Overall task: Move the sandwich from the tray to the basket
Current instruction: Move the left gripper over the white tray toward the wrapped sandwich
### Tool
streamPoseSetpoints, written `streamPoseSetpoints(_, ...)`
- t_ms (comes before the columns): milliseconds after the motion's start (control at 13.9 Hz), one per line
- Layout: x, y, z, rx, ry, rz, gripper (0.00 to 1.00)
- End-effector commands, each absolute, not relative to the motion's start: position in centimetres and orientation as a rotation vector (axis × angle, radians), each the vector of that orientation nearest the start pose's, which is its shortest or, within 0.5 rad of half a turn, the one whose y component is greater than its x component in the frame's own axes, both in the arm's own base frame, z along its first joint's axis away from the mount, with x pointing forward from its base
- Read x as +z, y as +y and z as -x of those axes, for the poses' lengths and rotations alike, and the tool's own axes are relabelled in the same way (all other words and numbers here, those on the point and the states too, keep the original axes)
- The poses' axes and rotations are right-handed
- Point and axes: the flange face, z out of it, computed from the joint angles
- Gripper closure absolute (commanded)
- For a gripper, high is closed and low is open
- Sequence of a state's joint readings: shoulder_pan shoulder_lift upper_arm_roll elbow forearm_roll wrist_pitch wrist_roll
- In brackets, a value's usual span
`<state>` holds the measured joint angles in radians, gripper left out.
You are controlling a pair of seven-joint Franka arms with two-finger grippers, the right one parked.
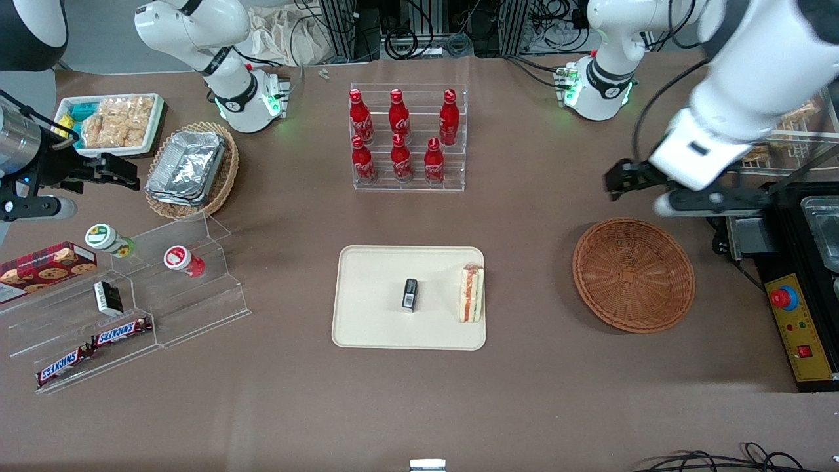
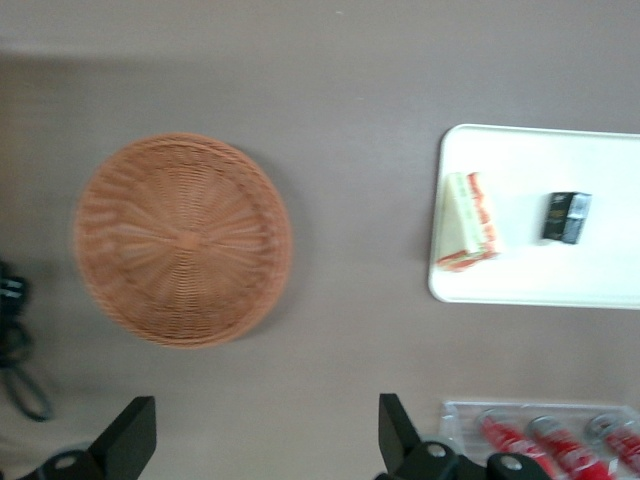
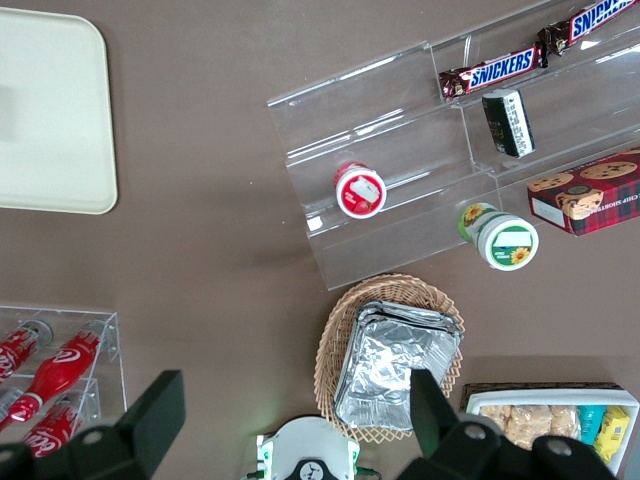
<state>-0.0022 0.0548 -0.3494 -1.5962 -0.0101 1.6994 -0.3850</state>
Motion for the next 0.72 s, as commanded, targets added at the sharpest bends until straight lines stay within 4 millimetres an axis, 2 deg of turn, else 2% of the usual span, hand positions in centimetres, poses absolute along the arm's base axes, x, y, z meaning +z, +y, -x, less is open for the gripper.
streamPoseSetpoints(0,56.0,-26.0,-55.0,-0.023,-0.111,3.175,0.0)
streamPoseSetpoints(216,49.5,-34.2,-54.9,-0.074,-0.089,3.092,0.0)
streamPoseSetpoints(289,47.5,-36.2,-55.3,-0.09,-0.132,3.098,0.0)
streamPoseSetpoints(505,42.0,-38.1,-57.5,-0.091,-0.237,3.152,0.0)
streamPoseSetpoints(649,38.4,-39.9,-57.4,-0.073,-0.227,3.157,0.0)
